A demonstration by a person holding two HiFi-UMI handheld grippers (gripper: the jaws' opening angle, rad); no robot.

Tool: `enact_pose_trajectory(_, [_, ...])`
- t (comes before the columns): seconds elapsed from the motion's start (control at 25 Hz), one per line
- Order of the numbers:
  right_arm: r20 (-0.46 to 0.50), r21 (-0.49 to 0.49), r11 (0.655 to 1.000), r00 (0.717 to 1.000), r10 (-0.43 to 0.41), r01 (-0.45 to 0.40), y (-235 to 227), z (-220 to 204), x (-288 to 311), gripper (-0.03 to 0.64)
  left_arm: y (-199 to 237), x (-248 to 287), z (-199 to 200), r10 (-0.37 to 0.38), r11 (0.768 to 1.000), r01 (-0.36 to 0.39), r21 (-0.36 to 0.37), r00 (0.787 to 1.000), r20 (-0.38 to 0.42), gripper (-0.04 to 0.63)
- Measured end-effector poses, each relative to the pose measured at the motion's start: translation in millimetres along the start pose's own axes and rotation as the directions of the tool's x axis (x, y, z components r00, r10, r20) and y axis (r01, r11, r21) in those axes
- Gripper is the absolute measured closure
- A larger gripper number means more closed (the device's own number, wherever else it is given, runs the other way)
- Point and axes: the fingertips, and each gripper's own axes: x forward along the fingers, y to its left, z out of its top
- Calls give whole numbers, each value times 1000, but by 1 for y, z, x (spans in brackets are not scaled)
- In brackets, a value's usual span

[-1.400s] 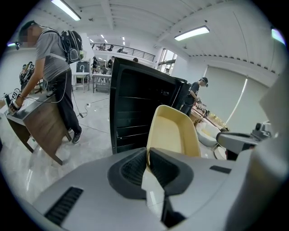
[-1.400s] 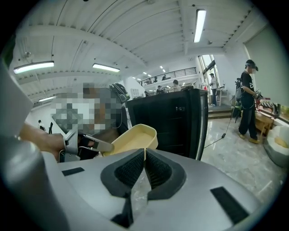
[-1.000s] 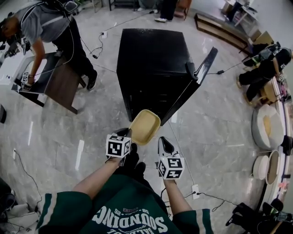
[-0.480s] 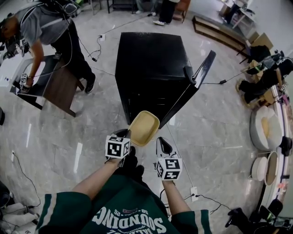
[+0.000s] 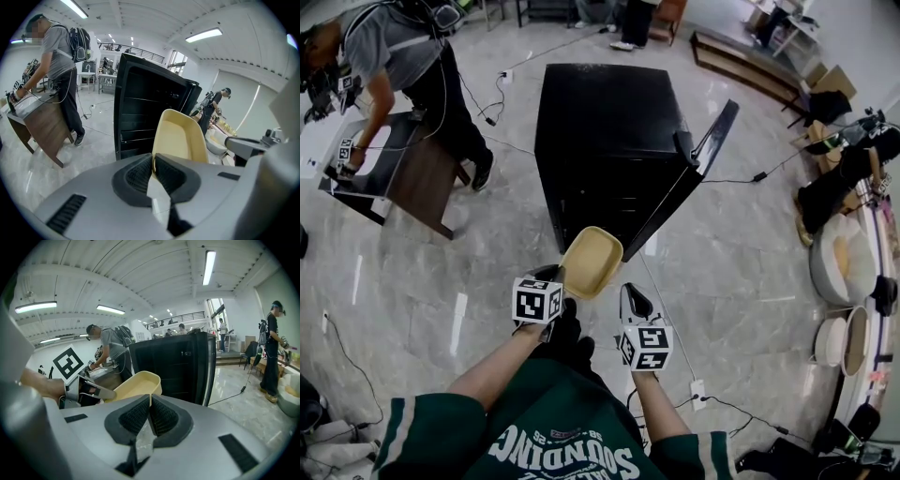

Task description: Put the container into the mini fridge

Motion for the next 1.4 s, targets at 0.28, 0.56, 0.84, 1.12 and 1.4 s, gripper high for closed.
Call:
enact_pose_trajectory(0.28, [-9, -9, 1000, 1000, -14, 14, -3, -9, -6, 580, 2, 3, -1, -5, 1000, 5, -7, 1000, 1, 566])
enact_pose_trajectory(0.56, [-4, -22, 999, 1000, -29, 29, -12, -15, -5, 581, 7, 19, -1, -9, 1000, 9, 6, 1000, -4, 566])
enact_pose_trajectory(0.84, [-6, -32, 999, 1000, -17, 17, -7, -29, 1, 580, 14, 30, -12, -14, 1000, 14, 23, 1000, -23, 566])
enact_pose_trajectory(1.12, [-5, -32, 999, 1000, -11, 11, -17, -48, 19, 580, 18, 52, -23, -25, 1000, 25, -5, 999, -31, 566])
enact_pose_trajectory(1.4, [15, -26, 1000, 1000, -5, 5, -19, -49, 49, 580, 40, 71, -23, -8, 1000, 7, -17, 999, -36, 566])
